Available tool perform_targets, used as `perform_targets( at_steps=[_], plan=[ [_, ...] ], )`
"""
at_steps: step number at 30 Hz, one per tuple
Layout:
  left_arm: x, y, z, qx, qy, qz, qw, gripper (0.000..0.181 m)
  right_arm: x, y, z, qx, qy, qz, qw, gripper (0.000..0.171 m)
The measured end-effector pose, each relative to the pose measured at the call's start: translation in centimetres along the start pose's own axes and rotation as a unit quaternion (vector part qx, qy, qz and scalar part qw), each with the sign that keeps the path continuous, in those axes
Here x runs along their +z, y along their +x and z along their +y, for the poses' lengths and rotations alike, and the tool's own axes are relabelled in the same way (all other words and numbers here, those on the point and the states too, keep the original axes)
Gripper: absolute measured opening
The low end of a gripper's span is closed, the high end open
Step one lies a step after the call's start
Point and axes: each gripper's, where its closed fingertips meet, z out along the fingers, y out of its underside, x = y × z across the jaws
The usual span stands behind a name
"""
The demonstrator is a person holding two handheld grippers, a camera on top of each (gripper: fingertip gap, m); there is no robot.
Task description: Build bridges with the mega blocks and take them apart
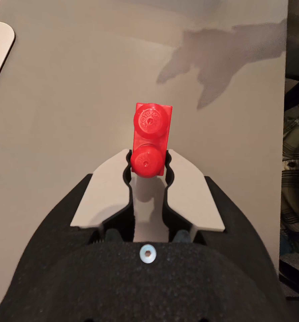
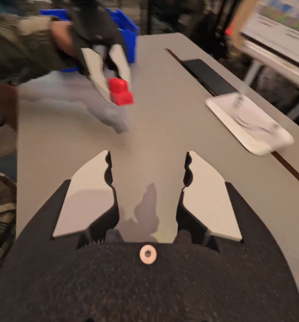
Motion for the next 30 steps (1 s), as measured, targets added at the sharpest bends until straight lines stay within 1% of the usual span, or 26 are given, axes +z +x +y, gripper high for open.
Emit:
perform_targets(
  at_steps=[3,6,8,9,12,14,15,17,21,24,26,27,29,30],
  plan=[
    [0.1,0.6,-0.4,0.001,0.004,0.007,1.0,0.036,6.0,-3.2,-2.3,-0.023,0.024,-0.073,0.997,0.081],
    [0.0,1.2,-0.7,0.008,0.001,0.009,1.0,0.036,10.0,-4.5,-3.0,-0.02,0.018,-0.12,0.992,0.081],
    [0.0,1.6,-0.8,0.012,0.001,0.011,1.0,0.036,11.6,-4.8,-3.2,-0.021,0.012,-0.134,0.991,0.079],
    [-0.1,1.8,-0.9,0.014,0.002,0.014,1.0,0.036,12.2,-4.9,-3.2,-0.022,0.013,-0.139,0.99,0.075],
    [-0.2,2.2,-0.9,0.015,0.008,0.021,1.0,0.036,13.3,-5.6,-3.6,-0.011,0.022,-0.166,0.986,0.067],
    [-0.2,2.3,-1.0,0.012,0.015,0.026,0.999,0.036,13.7,-6.0,-3.6,-0.012,0.02,-0.178,0.984,0.06],
    [-0.2,2.3,-1.0,0.013,0.016,0.027,0.999,0.036,13.9,-6.2,-3.6,-0.011,0.021,-0.182,0.983,0.05],
    [-0.2,2.2,-1.0,0.012,0.019,0.027,0.999,0.036,14.0,-6.7,-3.6,-0.006,0.022,-0.203,0.979,0.036],
    [-0.1,2.6,-1.4,0.008,0.034,0.037,0.999,0.036,13.5,-6.7,-3.5,-0.011,0.014,-0.206,0.978,0.035],
    [-0.1,2.8,-2.8,-0.004,0.069,0.049,0.996,0.038,12.0,-6.1,-3.8,-0.007,0.021,-0.201,0.979,0.035],
    [-0.2,2.4,-3.1,-0.007,0.077,0.038,0.996,0.05,10.3,-4.8,-3.7,-0.01,0.016,-0.172,0.985,0.035],
    [-0.3,2.2,-3.0,-0.009,0.081,0.034,0.996,0.053,9.0,-3.9,-3.6,-0.009,0.013,-0.155,0.988,0.035],
    [-0.6,2.0,-2.8,-0.014,0.098,0.023,0.995,0.06,5.5,-1.2,-3.1,0.004,0.005,-0.111,0.994,0.035],
    [-0.9,1.9,-2.6,-0.018,0.11,0.02,0.994,0.06,3.3,0.6,-2.5,0.013,-0.004,-0.078,0.997,0.035]
  ],
)
